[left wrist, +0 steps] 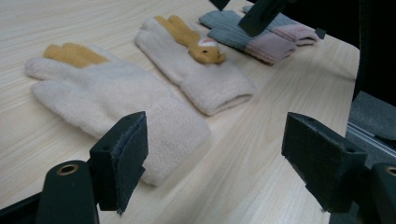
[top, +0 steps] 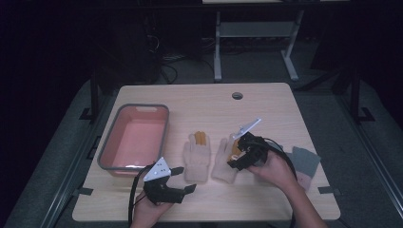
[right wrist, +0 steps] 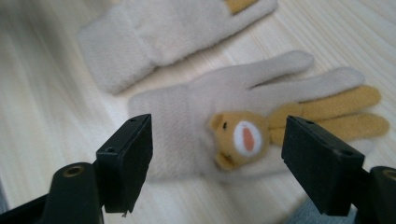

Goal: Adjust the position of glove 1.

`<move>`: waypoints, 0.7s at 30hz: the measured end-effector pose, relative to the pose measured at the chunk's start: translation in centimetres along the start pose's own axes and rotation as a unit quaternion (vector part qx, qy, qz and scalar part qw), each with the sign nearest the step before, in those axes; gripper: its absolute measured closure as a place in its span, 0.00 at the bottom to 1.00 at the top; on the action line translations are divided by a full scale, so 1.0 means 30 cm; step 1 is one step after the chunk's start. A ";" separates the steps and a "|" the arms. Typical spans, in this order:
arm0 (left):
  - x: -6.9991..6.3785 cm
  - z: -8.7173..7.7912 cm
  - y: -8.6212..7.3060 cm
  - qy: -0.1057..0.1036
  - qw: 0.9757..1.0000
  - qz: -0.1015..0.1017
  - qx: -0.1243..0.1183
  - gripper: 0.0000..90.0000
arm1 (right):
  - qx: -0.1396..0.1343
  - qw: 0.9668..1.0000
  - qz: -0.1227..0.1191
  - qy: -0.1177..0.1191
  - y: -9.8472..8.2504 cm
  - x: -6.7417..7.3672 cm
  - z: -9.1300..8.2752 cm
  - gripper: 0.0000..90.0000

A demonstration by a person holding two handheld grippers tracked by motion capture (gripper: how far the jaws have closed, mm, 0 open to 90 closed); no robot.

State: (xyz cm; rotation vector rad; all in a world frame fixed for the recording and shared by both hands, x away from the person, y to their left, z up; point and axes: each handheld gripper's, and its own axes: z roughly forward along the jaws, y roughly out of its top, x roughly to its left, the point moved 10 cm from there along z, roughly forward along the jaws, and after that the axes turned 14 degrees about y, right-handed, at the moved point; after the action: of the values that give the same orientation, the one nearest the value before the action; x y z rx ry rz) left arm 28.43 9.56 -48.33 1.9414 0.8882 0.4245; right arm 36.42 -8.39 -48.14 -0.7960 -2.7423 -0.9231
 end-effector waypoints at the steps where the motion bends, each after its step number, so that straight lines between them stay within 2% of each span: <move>1: 0.000 -0.001 0.001 -0.001 1.000 0.000 -0.001 0.25 | 0.003 1.000 0.000 -0.003 0.002 -0.006 0.006 0.27; 6: 0.001 -0.006 0.003 -0.001 1.000 0.002 -0.001 0.25 | 0.023 1.000 -0.004 -0.007 0.008 -0.036 0.042 0.28; 8: 0.001 -0.007 0.005 -0.002 1.000 0.001 -0.004 0.25 | 0.031 0.999 -0.004 -0.017 0.006 -0.050 0.056 0.28; 15: 0.000 -0.005 0.002 -0.002 1.000 0.003 -0.001 0.25 | 0.059 0.998 0.005 -0.018 -0.008 -0.078 0.114 0.34; 21: 0.003 -0.007 0.005 -0.002 1.000 0.005 -0.004 0.25 | 0.071 0.997 0.011 -0.025 -0.022 -0.096 0.147 0.38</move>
State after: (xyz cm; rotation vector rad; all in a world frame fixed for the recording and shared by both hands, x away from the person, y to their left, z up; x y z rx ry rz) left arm 28.42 9.72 -48.11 1.9400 0.8740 0.4298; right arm 38.68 -7.47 -52.85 -0.8318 -2.7988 -0.7045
